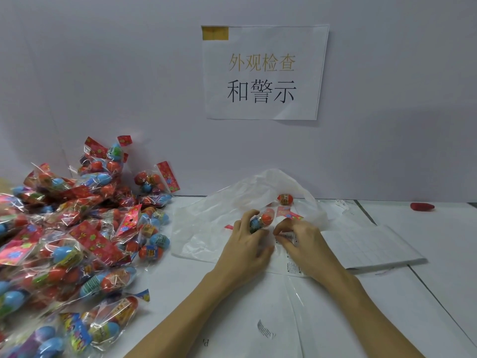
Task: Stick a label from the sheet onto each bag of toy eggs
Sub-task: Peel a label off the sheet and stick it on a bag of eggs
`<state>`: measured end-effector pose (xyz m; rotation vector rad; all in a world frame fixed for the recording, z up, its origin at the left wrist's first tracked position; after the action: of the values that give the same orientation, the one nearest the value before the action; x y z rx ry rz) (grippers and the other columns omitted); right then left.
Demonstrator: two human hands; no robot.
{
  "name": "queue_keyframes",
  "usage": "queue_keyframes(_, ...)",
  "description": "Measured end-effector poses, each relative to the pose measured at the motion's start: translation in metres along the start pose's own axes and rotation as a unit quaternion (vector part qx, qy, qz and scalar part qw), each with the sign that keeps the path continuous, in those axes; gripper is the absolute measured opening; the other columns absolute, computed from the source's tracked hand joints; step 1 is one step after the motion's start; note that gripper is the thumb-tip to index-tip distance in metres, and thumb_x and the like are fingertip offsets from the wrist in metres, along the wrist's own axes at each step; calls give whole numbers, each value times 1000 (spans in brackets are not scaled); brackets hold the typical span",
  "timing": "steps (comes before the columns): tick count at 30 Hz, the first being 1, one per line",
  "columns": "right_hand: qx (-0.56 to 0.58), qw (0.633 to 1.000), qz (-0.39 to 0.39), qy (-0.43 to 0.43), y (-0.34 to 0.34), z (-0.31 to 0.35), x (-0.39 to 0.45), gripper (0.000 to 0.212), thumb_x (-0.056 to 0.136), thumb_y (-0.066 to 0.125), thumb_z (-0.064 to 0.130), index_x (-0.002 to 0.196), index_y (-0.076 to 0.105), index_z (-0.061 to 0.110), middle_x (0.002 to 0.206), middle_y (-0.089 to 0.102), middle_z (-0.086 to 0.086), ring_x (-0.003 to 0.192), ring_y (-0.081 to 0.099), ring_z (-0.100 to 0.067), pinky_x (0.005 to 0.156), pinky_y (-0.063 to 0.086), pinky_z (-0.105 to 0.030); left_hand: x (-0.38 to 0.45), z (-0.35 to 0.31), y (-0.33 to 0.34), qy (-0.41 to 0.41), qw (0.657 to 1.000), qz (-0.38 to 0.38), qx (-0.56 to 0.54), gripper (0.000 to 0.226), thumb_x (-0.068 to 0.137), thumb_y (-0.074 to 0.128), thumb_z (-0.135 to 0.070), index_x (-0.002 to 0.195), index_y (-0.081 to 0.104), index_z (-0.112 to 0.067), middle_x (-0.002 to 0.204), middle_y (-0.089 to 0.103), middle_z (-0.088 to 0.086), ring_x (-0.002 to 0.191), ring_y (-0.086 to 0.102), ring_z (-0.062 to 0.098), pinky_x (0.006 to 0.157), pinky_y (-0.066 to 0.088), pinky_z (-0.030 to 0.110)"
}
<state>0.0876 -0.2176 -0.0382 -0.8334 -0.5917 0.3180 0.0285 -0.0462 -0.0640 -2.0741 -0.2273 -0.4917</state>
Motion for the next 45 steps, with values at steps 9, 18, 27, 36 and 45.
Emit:
queue_keyframes(9,-44,999,-15,-23,-2,3,0,5,101,67,17,103,71,18,117,62,0,113,55,-21,102,42,-33,1,-2,-2,-13,1000,-19,-19,37,96,69,-33,129,68,-14,155,27,-5,126,46,21,96,54,39)
queue_keyframes(18,306,935,-158,78,-25,24,-6,10,95,74,13,95,73,23,92,75,10,89,70,-10,77,56,-18,14,3,-24,-111,957,-112,-244,26,100,69,-25,125,72,-29,132,53,-3,114,62,5,99,54,21)
queue_keyframes(27,469,869,-121,102,-22,39,-10,39,96,73,12,131,61,22,96,77,-7,92,77,-21,82,62,-26,15,-16,-39,-172,783,-117,-586,36,96,71,-8,119,79,-35,122,75,-2,108,75,27,80,64,34)
queue_keyframes(36,371,915,-152,43,-18,41,-11,51,94,74,8,137,50,21,96,76,4,96,75,-13,85,60,-21,12,-33,-34,-98,820,-74,-560,51,98,65,1,127,74,-40,128,73,-10,115,72,19,86,61,29)
queue_keyframes(45,349,924,-149,46,-14,39,-10,55,94,75,13,140,48,24,92,75,8,95,75,-12,83,59,-18,13,-34,-36,-137,806,-65,-573,43,106,51,-3,124,77,-32,125,74,-7,115,72,21,85,62,33)
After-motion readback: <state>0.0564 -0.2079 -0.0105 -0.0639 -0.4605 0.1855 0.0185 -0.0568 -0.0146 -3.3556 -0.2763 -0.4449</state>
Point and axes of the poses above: each hand's wrist, its own x-axis towards the middle knuckle, its own y-axis out of the palm, z = x × y, the point moved 1 cm from there along x, towards the middle knuckle
